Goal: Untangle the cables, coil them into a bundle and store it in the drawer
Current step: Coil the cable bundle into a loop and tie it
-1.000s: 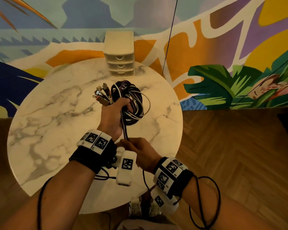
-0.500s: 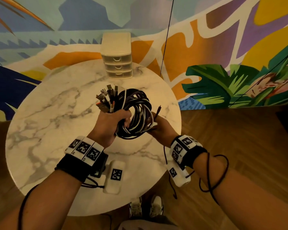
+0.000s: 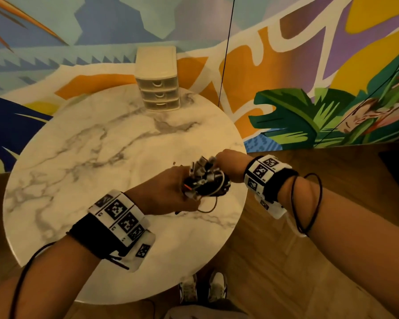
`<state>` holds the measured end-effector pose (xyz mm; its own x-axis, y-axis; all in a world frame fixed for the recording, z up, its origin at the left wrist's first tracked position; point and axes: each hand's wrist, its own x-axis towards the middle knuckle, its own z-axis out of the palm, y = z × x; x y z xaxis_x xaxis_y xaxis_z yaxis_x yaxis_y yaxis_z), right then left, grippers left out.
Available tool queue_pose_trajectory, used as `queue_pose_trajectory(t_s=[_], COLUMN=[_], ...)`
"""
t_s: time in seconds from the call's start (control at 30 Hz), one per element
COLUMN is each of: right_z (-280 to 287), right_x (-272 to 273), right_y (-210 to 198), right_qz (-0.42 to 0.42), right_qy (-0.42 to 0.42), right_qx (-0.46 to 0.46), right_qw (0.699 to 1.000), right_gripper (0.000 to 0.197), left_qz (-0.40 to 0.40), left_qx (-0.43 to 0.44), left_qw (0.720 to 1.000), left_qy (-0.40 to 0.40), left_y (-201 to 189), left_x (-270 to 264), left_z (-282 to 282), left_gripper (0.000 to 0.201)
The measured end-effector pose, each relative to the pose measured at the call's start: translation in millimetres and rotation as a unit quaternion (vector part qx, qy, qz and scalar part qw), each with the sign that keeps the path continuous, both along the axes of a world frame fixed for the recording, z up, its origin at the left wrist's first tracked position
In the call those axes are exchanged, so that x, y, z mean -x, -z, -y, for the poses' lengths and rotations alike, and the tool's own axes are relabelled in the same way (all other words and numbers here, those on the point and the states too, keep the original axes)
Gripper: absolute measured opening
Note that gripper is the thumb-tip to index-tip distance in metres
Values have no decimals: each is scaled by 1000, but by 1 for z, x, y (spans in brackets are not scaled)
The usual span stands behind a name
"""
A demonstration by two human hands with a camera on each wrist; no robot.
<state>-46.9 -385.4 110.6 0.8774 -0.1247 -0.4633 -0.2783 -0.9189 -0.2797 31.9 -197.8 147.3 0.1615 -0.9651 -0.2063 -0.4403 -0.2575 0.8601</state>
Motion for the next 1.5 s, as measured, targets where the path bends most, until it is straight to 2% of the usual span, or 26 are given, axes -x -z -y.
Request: queue_pose_trajectory(t_s=[0.07, 0.17, 0.23, 0.3, 0.4, 0.5, 0.53, 0.63, 0.67, 0.73, 0.8, 0.87, 0.97, 1.03, 1.1, 1.13, 1.17, 1.27, 1.33, 1.4, 1.43, 1.5], right_z=[8, 18, 19, 14, -5, -35, -44, -72, -80, -88, -86, -80, -81, -90, -101, -106, -109, -107, -94, -73, -61, -38], right_x=[-4, -7, -7, -6, -6, -5, -5, 1, 4, 7, 7, 6, 9, 16, 25, 28, 31, 35, 35, 38, 38, 34], right_y=[-4, -10, -13, -15, -17, -18, -16, 3, 10, 20, 19, 18, 16, 16, 18, 22, 29, 55, 66, 72, 75, 75], right_qz=[-20, -44, -38, -7, 59, 147, 180, 247, 262, 286, 295, 306, 319, 313, 285, 267, 257, 205, 135, 69, 57, 59], right_qy=[-2, 4, 19, 49, 108, 162, 181, 247, 267, 297, 304, 297, 284, 250, 197, 178, 172, 237, 300, 362, 368, 314], right_qx=[5, -9, -45, -91, -161, -228, -247, -309, -339, -381, -392, -369, -286, -243, -230, -253, -295, -440, -480, -486, -463, -369], right_qw=[1000, 999, 998, 995, 979, 949, 935, 885, 863, 827, 817, 826, 858, 884, 909, 913, 904, 841, 814, 793, 804, 873], right_gripper=[25, 28, 36, 44, 48, 49, 49, 48, 47, 46, 46, 46, 43, 41, 42, 42, 42, 46, 45, 39, 39, 36], left_qz=[63, 227, 289, 308, 230, 39, -36, -218, -265, -322, -353, -370, -415, -423, -418, -414, -411, -457, -486, -485, -476, -440], left_qx=[-30, -81, -109, -113, -104, -46, -14, 61, 74, 96, 107, 99, 91, 94, 119, 135, 148, 181, 189, 185, 179, 165], left_qw=[995, 964, 950, 943, 943, 938, 926, 866, 849, 834, 828, 825, 809, 801, 786, 776, 768, 752, 763, 791, 808, 848], left_qy=[64, 114, 44, -58, -217, -342, -375, -445, -451, -438, -422, -416, -406, -413, -441, -457, -469, -439, -382, -324, -298, -246], left_y=[4, 17, 31, 43, 56, 60, 58, 48, 46, 44, 41, 42, 40, 32, 28, 27, 27, 23, 19, 15, 15, 15], left_x=[4, 10, 6, -1, -9, -13, -13, -10, -8, -5, -4, -5, -6, -3, -3, -2, -3, -5, -7, -8, -8, -6], left_z=[1, 4, 6, 7, 14, 23, 26, 29, 30, 31, 29, 27, 26, 30, 35, 37, 37, 34, 29, 23, 19, 12], left_gripper=[33, 23, 38, 46, 35, 20, 17, 8, 9, 13, 17, 20, 26, 15, 11, 11, 10, 4, 6, 9, 10, 18])
